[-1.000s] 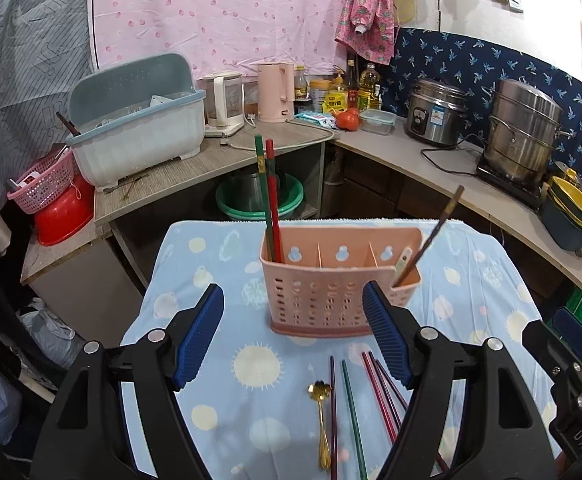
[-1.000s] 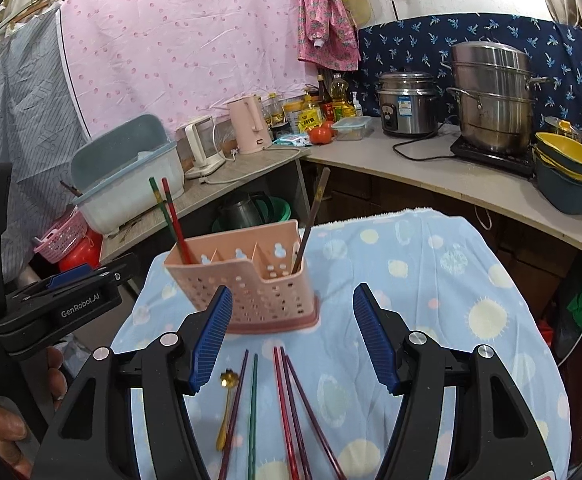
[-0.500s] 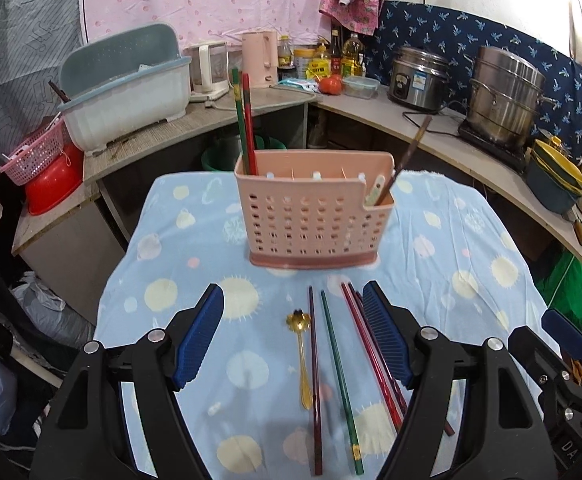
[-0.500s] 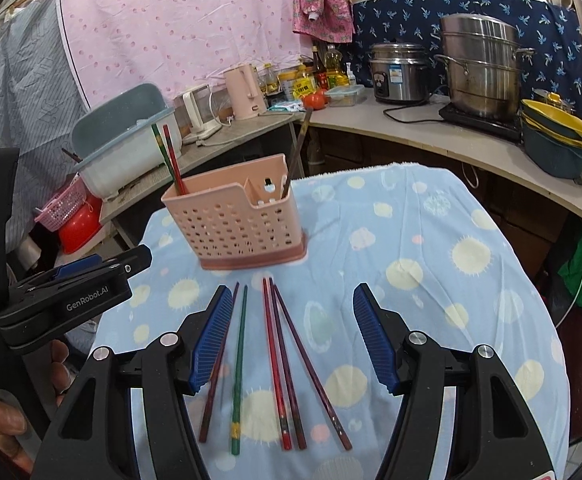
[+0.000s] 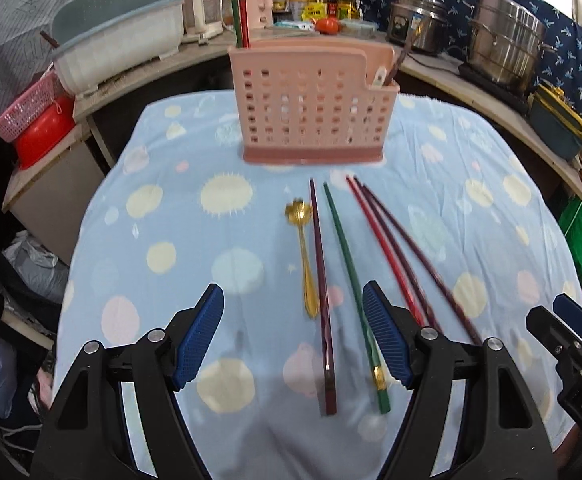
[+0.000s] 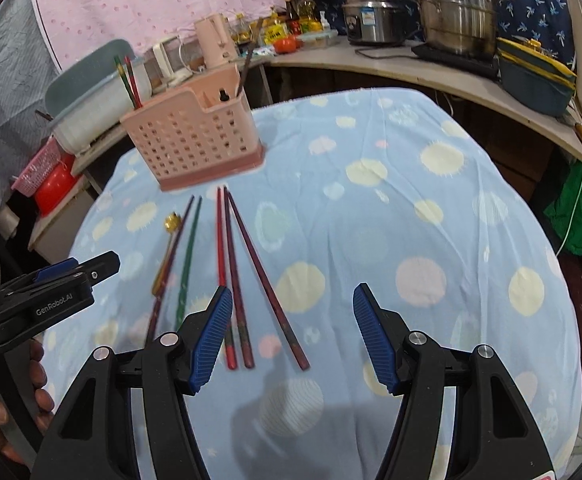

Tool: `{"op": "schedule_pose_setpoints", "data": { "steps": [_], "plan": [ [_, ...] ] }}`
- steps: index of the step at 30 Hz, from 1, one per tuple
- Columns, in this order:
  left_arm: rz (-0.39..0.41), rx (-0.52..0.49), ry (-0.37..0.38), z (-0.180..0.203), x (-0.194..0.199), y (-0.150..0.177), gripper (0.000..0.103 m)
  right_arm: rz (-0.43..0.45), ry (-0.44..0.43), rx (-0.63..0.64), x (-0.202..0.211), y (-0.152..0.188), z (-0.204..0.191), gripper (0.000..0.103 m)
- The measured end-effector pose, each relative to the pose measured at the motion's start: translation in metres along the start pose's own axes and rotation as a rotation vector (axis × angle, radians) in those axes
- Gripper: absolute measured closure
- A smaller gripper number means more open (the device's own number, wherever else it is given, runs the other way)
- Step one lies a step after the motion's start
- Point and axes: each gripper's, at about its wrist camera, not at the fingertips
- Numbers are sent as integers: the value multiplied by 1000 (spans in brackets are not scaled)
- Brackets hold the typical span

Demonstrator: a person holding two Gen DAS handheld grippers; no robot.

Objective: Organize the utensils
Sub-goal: 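Withdraw both tools from the caddy back toward the remaining utensils, then move left tool to the maroon chopstick while right tool approaches a dark-brown chopstick, then close left tool on the maroon chopstick while right tool closes on the dark-brown chopstick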

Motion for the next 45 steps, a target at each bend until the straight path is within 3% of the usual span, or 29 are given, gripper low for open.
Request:
{"op": "schedule_pose_setpoints", "data": {
  "steps": [11,22,31,35,39,45],
  "plan": [
    [-75,-42,8,-1,-19,49,35,-78,10,37,-27,29,-1,48],
    [-99,-32,9,-6,-28,59,37,-111,6,73,-47,32,-8,59],
    [-100,-36,8,-6,-34,60,46,-113,13,96,-58,29,-11,65],
    [-100,-45,16,-5,-35,60,55,-109,23,110,-60,28,-14,68],
    [-104,-55,39,-2,-34,61,70,-104,36,131,-61,29,-16,73],
    [-120,-43,96,-2,-33,60,93,-100,36,144,-60,31,-18,88]
  ]
}}
Point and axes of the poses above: each gripper's, at about its wrist camera, not at the fingertips, and x roughly against the way its jaws point, z to its right, y to its underside, and after that the axes turned 9 degrees about x, right-handed
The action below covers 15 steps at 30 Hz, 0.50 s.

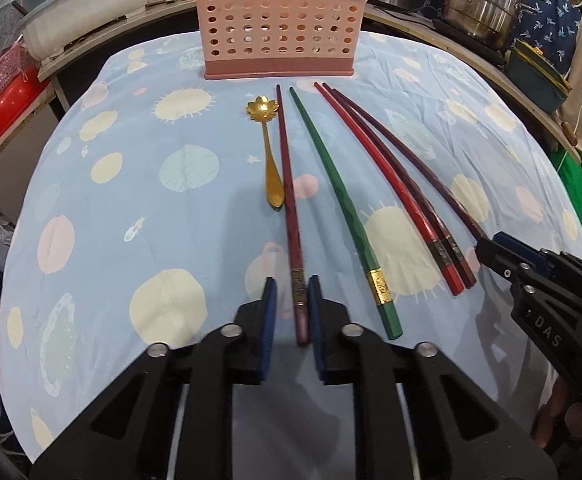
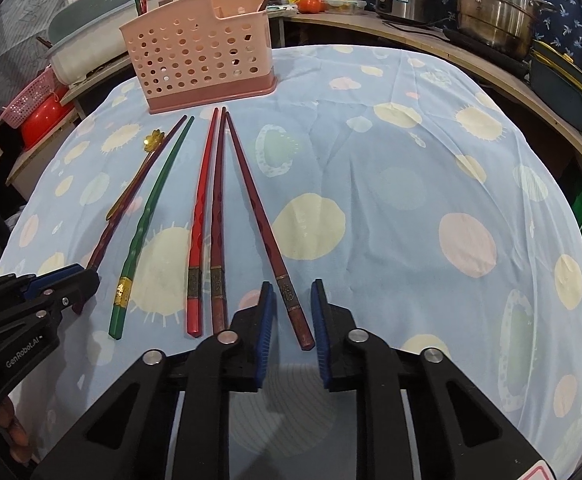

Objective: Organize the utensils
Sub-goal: 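Close left tool on the maroon chopstick while right tool closes on the dark-brown chopstick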

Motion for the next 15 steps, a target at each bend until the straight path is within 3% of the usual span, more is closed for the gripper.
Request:
{"op": "schedule_pose_setpoints", "data": {
  "steps": [15],
  "plan": [
    [-13,33,62,-8,17,8,96,7,-40,-12,11,7,-2,95]
  ]
}}
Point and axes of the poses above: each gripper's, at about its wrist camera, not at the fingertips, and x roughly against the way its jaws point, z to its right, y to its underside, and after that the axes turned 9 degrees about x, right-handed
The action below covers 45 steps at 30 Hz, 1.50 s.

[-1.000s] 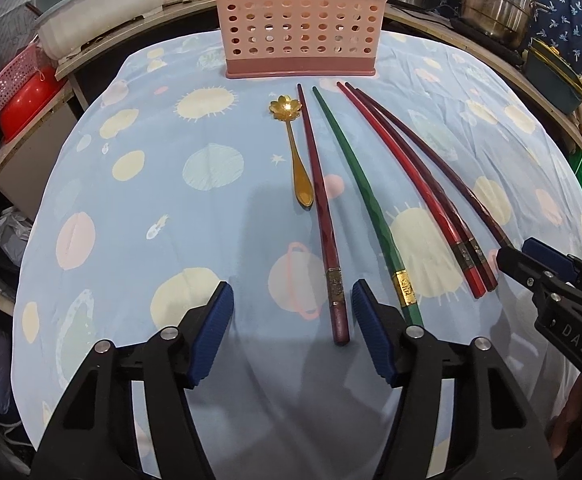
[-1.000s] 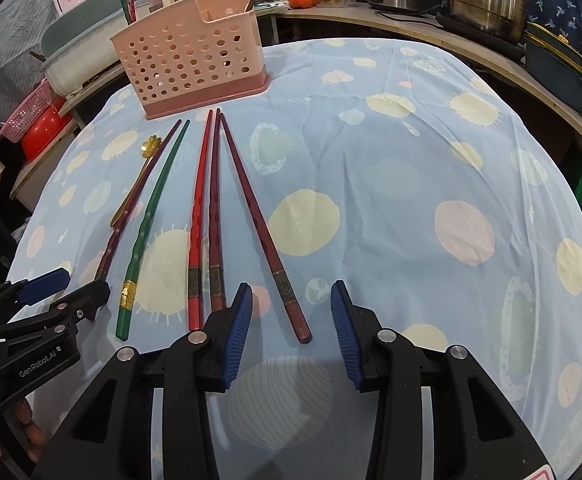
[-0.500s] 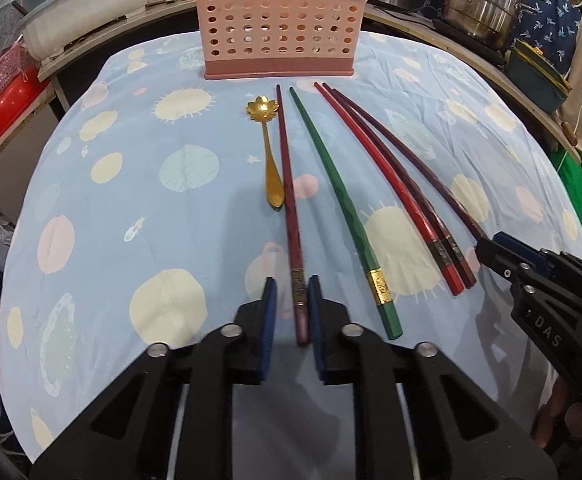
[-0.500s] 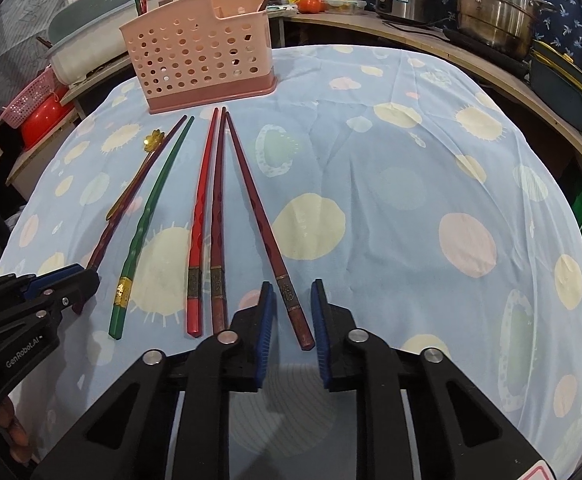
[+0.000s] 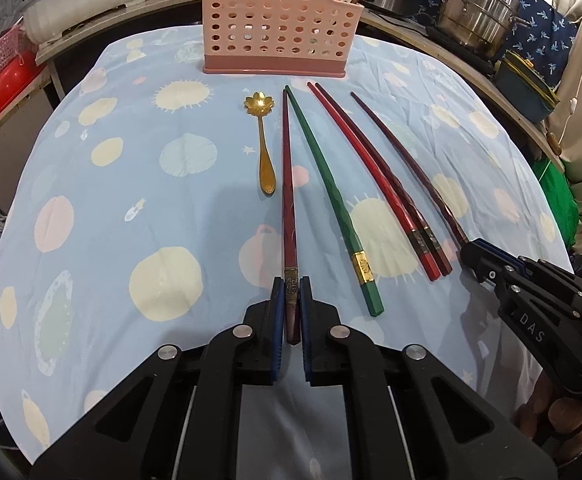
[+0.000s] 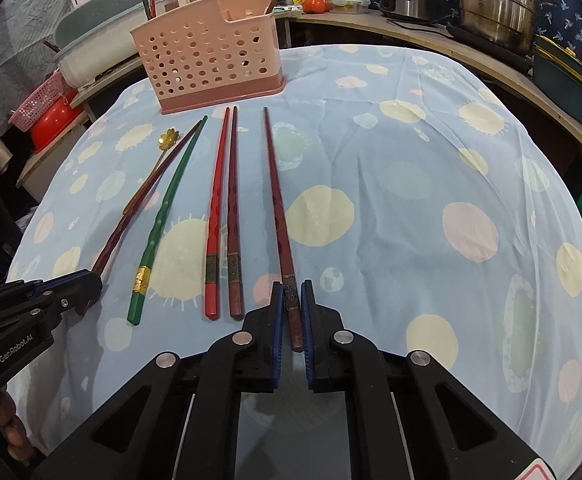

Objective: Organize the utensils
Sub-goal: 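Close left tool on the maroon chopstick while right tool closes on the dark-brown chopstick, then lift and carry both chopsticks to the pink caddy, lowering them inside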

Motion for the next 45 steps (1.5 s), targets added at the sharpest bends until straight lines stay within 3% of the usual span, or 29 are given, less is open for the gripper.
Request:
{"op": "schedule_pose_setpoints", "data": {
  "steps": [8,18,28,45],
  "plan": [
    [41,12,16,1,28,-2,96,57,-22,-22,26,-7,3,96],
    [150,7,16,8,75,-28,96,168,-57,-55,74,-34,9,96],
    [274,-16,17,20,118,-73,96,284,-89,-56,116,-75,9,96],
    [395,-24,11,33,154,-140,96,410,-80,-68,150,-130,22,96]
  ]
}}
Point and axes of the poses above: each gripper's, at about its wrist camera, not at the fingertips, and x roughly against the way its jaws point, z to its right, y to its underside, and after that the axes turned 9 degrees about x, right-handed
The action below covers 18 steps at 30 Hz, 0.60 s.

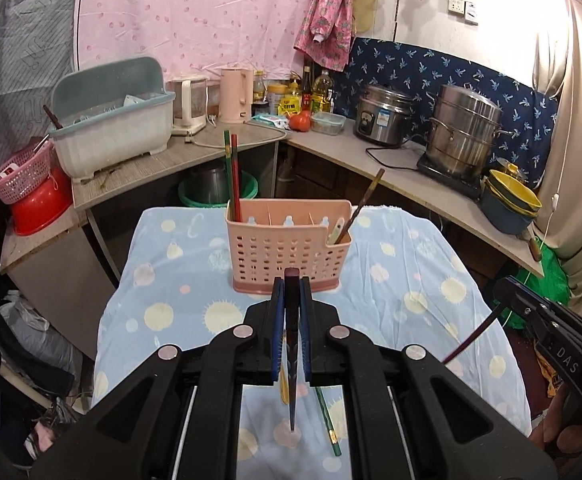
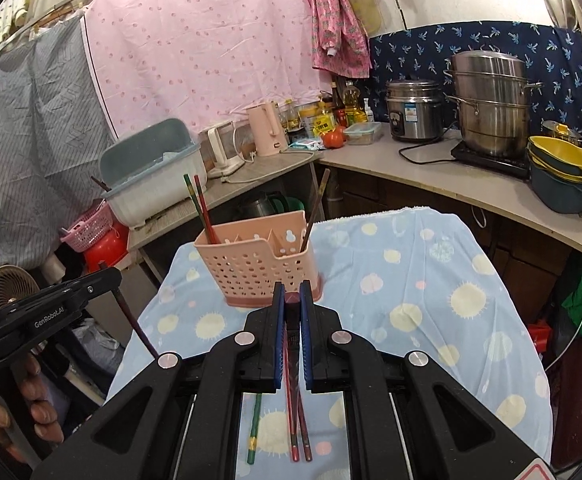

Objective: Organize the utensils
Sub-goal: 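Lift and carry both chopsticks to the pink caddy, lowering them inside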

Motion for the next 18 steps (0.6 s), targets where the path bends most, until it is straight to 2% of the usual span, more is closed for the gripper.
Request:
{"op": "schedule_pose_setpoints", "data": {
  "steps": [7,18],
  "plan": [
    [45,-15,2,8,0,-30,96,50,3,20,-1,-31,-3,96],
    [187,-16,32,25,-2,-116,96,176,-15,-7,-34,-118,-7,96]
  ]
}}
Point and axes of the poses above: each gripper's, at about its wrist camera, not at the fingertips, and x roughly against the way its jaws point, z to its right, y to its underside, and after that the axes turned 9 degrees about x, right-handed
